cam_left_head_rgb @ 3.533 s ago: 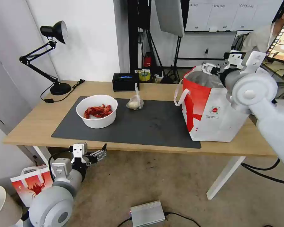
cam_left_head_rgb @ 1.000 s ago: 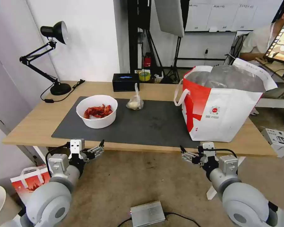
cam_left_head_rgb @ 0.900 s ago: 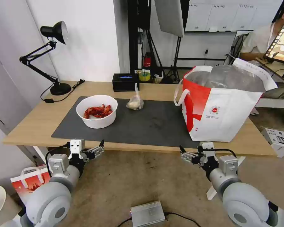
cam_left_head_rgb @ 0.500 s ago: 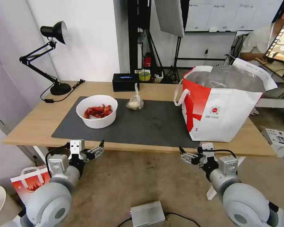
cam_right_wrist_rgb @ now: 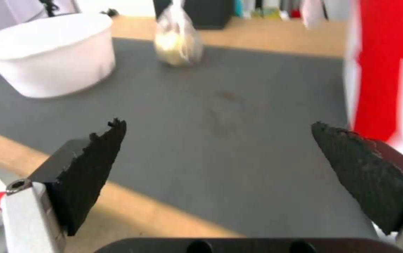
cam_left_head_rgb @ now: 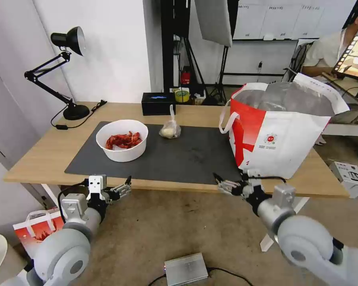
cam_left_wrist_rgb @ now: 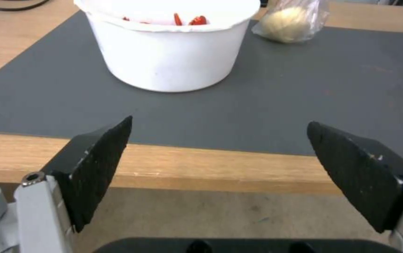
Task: Pick up the trash from the table and place it into the takeout bag.
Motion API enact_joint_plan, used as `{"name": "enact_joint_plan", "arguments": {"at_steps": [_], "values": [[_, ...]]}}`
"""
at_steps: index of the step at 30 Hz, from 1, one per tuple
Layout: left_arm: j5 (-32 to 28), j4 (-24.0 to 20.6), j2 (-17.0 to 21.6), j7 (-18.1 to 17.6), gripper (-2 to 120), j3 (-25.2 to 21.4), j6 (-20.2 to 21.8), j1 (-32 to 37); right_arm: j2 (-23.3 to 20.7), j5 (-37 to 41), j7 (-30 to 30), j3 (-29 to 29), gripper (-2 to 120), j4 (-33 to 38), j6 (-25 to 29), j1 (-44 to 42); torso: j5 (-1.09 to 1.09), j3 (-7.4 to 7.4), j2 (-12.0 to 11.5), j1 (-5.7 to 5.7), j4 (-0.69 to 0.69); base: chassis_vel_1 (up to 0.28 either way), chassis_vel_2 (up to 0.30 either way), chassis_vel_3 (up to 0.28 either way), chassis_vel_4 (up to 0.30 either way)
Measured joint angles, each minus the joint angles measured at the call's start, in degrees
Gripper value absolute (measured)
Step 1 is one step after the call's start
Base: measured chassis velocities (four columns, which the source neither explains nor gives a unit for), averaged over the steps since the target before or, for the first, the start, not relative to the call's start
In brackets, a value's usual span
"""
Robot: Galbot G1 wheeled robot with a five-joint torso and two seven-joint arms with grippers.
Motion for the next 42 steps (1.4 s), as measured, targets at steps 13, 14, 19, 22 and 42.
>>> {"name": "enact_joint_plan", "arguments": {"at_steps": [13,14,19,22,42], "values": [[0.14,0.25,-0.46,-0.24,100,-0.02,-0.02,0.25,9.81,1.69,-2.43,-19.51,100,-18.78,0.49,30.9,-0.01,0.01,0.0,0.01,0.02,0.0,0.0,0.0,0.0],[0.17,0.29,-0.57,-0.26,100,-0.02,-0.02,0.28,11.2,1.81,-2.85,-20.7,100,-20.81,0.49,32.63,-0.01,0.01,0.0,0.01,0.0,0.0,0.0,0.0,0.0],[0.2,0.72,-0.68,-0.32,100,0.0,-0.02,0.16,17.19,1.86,-4.72,-24.64,100,-29.11,0.56,37.91,0.0,0.01,-0.01,0.01,0.0,0.0,0.0,0.0,0.0],[0.21,0.8,-0.78,-0.32,100,0.16,-0.02,0.1,19.93,1.84,-5.23,-25.93,100,-32.93,0.58,40.05,0.0,0.01,-0.01,0.01,0.01,0.0,0.0,0.0,0.0],[0.57,0.45,-1.04,-0.31,100,0.74,-0.08,0.39,37.23,2.93,-11.05,-27.52,100,-60.49,0.8,51.4,0.0,0.0,-0.01,0.01,-0.01,0.0,0.0,0.0,0.0]]}}
